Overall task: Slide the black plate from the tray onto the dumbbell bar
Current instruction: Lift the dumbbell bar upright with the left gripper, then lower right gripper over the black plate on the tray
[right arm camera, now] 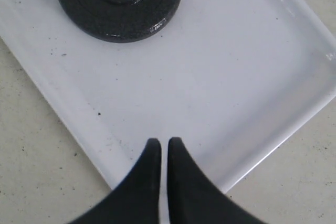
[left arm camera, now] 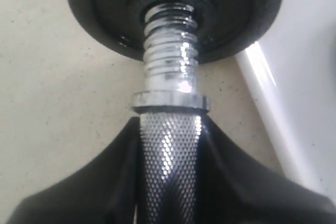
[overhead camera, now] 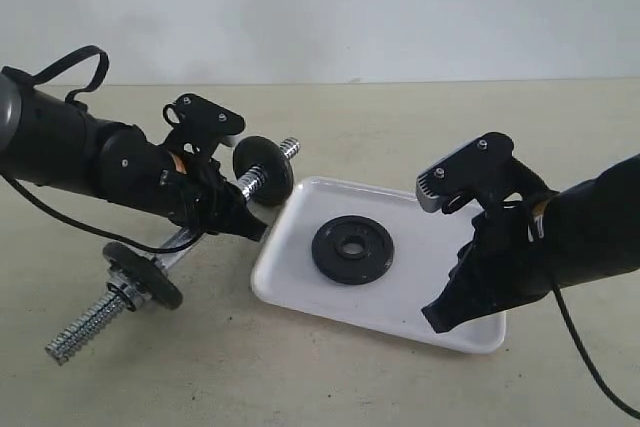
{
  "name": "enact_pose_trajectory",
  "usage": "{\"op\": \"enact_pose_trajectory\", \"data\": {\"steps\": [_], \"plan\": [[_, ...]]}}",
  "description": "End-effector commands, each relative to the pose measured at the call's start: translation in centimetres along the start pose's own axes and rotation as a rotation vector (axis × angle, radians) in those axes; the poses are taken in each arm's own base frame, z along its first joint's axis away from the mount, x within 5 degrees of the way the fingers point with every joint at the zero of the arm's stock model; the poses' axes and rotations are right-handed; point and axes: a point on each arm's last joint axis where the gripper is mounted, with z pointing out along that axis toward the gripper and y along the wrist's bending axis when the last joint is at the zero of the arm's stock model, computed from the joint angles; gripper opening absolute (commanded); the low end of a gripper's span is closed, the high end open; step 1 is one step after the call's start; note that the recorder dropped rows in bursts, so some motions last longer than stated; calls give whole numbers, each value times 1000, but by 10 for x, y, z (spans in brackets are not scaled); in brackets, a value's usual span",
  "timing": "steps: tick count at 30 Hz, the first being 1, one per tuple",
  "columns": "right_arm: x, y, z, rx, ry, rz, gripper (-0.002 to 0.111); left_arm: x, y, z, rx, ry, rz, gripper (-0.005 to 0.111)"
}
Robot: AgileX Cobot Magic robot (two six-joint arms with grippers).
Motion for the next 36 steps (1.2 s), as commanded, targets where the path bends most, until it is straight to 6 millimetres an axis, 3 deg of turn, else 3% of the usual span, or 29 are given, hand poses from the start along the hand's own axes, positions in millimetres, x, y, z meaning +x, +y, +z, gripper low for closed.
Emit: {"op": "enact_pose_trajectory", "data": {"steps": [1,9,21,27,36], "plan": [[0,1,0,2,-10,-10,0,-14,16,-20,-31,-67,-50,4],[-7,-1,-1,15,-88,-10,0,-33,26,-61,-54,-146,-56,4],[-20,-3,-3,39,-233,-10,0,-43,26,-96,-58,-178,-12,4],[-25,-3,-4,24,-151,0,0,-51,26,-126,-65,-234,-10,4],[-80,-11,-22,-26,103,-62,0,-48,24,-141,-49,-189,-6,4]]}}
